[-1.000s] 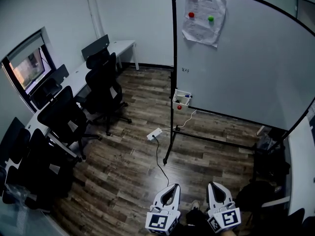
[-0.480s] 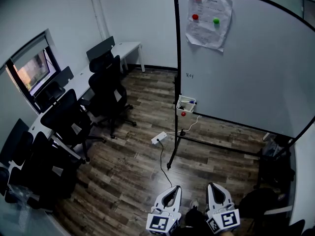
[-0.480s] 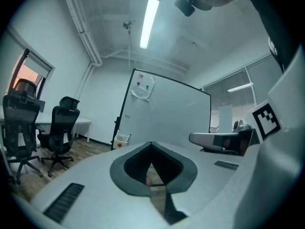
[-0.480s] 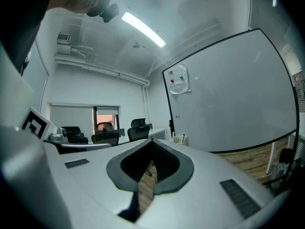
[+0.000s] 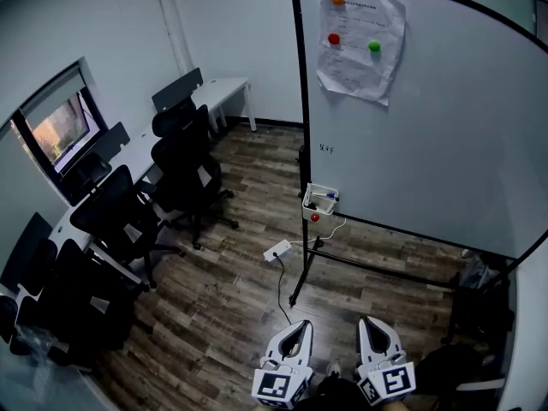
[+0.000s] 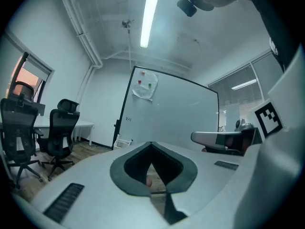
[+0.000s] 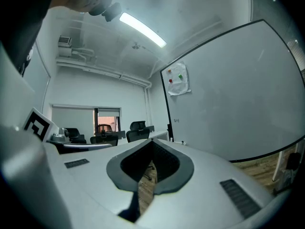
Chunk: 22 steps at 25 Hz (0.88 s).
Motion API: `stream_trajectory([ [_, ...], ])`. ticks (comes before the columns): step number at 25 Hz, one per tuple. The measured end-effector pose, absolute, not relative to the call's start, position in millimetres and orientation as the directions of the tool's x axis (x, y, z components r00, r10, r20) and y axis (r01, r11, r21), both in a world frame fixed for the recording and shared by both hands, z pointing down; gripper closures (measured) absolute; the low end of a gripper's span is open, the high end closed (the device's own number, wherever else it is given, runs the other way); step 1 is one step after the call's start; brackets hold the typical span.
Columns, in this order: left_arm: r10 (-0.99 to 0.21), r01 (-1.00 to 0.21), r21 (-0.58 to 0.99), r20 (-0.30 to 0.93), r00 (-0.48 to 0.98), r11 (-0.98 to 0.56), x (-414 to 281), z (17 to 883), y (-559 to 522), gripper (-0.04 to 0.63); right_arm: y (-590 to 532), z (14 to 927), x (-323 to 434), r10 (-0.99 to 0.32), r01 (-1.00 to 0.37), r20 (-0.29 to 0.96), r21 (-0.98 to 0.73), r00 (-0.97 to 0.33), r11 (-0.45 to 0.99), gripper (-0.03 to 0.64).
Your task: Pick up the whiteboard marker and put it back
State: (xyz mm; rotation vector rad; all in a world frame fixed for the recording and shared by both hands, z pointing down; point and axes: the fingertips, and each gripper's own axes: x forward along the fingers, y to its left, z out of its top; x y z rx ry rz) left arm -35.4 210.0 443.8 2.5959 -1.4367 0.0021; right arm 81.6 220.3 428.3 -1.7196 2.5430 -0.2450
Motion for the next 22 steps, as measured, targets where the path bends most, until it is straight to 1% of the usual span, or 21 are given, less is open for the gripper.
stream_trajectory([
  [13,-0.869,-0.871,0.141,0.094,0.485,-0.471,14,441,162,0.589,171,432,124,-0.897,-0.885,0.039,-0.181,-0.441,0.428,0.604],
  [17,-0.894,-0.895,0.146,0.100,0.436,-0.421,20,436,155,0.589,165,431,133,-0.885,-0.874,0.037,-0.185,-0.464,0.450,0.604],
  [22,-0.885,-0.888,0.126,0.099,0.455,-0.442,33,439,152,0.589,154,433,140,-0.879,-0.866,0.040,-0.196,-0.476,0.460,0.604],
])
